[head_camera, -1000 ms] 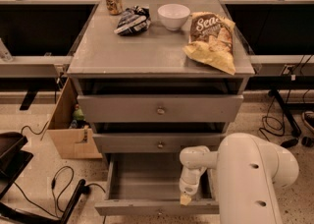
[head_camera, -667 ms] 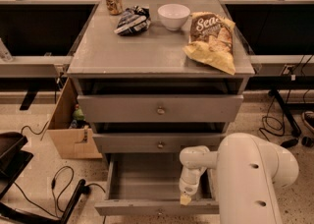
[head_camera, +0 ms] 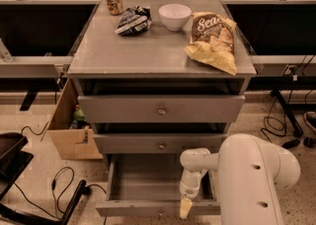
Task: Open bottom drawer
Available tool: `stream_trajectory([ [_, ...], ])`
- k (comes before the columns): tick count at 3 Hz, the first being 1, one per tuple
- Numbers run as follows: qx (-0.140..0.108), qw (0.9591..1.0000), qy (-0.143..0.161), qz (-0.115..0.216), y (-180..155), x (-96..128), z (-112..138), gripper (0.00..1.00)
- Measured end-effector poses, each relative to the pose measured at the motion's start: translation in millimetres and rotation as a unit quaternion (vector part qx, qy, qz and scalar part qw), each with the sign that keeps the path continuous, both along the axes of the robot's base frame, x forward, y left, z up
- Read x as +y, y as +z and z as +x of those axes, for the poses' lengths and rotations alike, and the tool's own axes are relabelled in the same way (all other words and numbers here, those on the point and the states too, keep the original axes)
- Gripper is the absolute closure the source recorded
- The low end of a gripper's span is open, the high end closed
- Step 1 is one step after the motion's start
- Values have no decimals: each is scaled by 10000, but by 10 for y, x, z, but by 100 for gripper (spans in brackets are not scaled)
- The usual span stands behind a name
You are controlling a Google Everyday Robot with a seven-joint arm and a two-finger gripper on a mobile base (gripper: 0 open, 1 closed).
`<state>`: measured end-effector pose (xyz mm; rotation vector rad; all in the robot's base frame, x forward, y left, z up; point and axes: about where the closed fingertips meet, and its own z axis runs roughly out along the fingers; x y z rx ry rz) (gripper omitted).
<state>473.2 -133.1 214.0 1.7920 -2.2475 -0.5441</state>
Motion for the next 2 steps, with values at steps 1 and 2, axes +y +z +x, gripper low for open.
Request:
stream_trajectory([
  [1,0,10000,0,0,0,0,0,0],
  [2,19,10000,-24,-46,-11,-23,31,0],
])
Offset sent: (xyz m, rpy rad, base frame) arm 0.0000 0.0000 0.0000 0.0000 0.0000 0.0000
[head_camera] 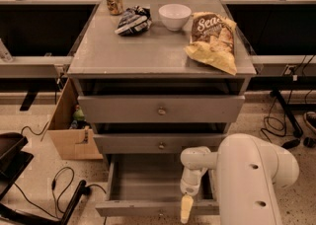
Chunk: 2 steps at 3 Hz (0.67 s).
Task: Open bottom drawer
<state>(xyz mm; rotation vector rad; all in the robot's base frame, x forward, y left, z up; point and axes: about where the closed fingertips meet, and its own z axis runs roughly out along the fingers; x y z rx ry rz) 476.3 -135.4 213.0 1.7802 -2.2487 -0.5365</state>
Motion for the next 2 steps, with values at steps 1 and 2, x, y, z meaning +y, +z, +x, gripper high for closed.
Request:
stream_trajectory([
  [1,1,10000,-2,-1,-1,-1,0,18],
  [2,305,9994,-185,50,-20,-30,-413,41],
])
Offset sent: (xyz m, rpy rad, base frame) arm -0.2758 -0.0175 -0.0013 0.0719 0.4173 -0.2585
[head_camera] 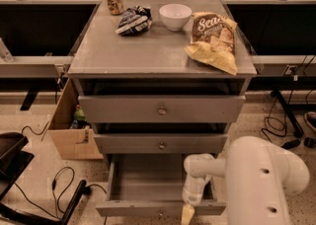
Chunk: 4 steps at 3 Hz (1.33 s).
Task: Open bottom drawer
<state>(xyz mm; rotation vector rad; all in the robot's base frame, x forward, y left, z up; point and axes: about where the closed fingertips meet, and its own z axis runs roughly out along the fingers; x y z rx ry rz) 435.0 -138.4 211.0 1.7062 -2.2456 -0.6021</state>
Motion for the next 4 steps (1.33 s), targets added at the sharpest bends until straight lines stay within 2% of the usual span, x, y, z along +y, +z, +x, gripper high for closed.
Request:
stream_trajectory([
  [1,159,9998,-121,31,31,15,-166,72],
  [2,159,9998,-122,31,35,25,-127,96],
  [3,215,9996,-180,52,69,47,-146,100],
  [4,257,9995,-189,53,69,50,-167,100],
])
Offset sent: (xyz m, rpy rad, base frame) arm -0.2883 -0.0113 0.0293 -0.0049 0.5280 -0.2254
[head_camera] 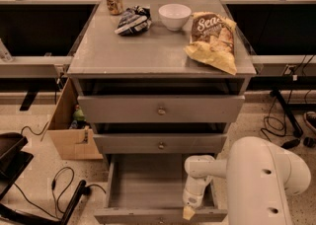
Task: Open bottom drawer
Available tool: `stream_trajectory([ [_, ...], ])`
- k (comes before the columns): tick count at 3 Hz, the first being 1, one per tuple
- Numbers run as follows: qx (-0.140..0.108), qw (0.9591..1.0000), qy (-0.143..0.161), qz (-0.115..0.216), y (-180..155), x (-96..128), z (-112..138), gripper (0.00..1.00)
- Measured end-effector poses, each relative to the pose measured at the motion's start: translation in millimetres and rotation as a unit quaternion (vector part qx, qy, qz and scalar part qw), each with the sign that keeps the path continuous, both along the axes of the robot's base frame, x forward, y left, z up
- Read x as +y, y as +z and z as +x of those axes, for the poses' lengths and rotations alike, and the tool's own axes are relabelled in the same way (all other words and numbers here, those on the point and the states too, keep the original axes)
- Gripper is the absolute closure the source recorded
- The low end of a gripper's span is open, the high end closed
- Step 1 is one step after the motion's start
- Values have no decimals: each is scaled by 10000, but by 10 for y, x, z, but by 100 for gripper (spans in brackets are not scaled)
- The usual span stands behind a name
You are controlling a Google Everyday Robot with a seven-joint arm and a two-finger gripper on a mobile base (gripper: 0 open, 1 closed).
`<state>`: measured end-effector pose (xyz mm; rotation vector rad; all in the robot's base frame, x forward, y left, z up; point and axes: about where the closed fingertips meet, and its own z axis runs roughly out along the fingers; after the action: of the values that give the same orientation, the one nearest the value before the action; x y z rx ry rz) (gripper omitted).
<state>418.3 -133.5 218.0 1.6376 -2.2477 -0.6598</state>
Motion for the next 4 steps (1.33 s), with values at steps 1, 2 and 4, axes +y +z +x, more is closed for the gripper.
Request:
stream_trajectory([
  [1,1,10000,0,0,0,3,24,100],
  [2,1,10000,0,0,0,3,24,82],
  [4,1,10000,0,0,-1,3,24,36],
])
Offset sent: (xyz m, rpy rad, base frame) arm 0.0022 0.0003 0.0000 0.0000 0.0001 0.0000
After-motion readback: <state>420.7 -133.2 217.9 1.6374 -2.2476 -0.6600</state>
